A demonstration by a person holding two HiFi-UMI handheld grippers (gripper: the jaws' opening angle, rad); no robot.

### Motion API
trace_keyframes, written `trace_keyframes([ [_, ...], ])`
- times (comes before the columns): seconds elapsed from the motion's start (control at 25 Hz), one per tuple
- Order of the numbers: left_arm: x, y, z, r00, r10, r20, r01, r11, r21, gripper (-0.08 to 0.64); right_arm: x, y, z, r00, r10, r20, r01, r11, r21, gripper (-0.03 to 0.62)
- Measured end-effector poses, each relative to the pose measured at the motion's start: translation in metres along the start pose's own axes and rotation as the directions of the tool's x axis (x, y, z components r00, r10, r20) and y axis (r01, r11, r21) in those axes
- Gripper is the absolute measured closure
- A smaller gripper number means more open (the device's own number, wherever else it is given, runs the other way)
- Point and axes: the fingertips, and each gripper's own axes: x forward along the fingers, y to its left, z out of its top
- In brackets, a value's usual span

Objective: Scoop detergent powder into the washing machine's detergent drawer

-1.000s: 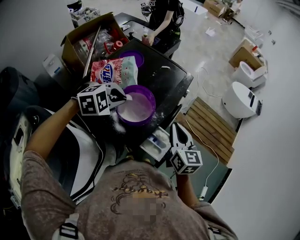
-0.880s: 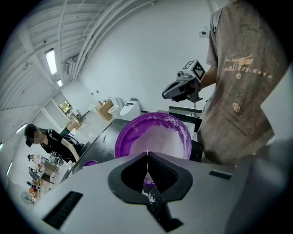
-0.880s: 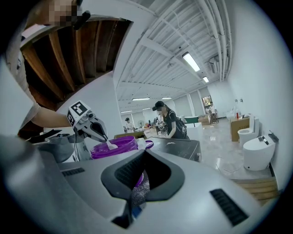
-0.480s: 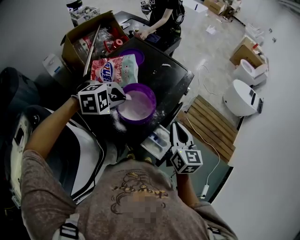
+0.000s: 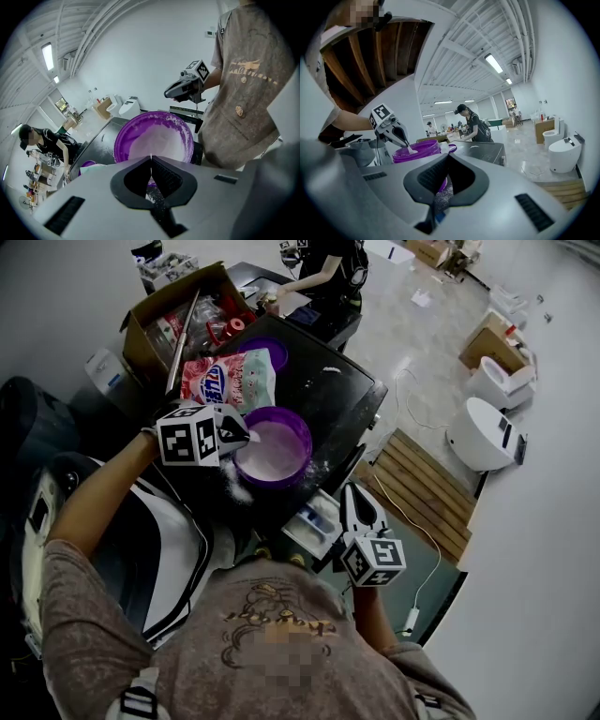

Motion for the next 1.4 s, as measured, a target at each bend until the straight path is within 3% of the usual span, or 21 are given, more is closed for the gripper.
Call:
trace_keyframes([
  [0.8,0.001,-0.012,0.0,0.995,-0.095,-0.016,0.094,0.995,-0.044,0.537,0.004,0.001,0.003,1.0,0.012,0.009,-0.012,1.0,0.019,0.592],
  [1.0,0.004,-0.018,0.005,0.99,-0.144,-0.003,0.143,0.986,-0.088,0.537,0.002,-0.002,0.003,1.0,0.014,0.01,-0.014,1.0,0.02,0.592],
  [1.4,0.007,-0.032,0.009,0.977,-0.213,-0.014,0.21,0.972,-0.106,0.537,0.0,-0.003,0.001,1.0,0.006,0.01,-0.006,1.0,0.027,0.592],
])
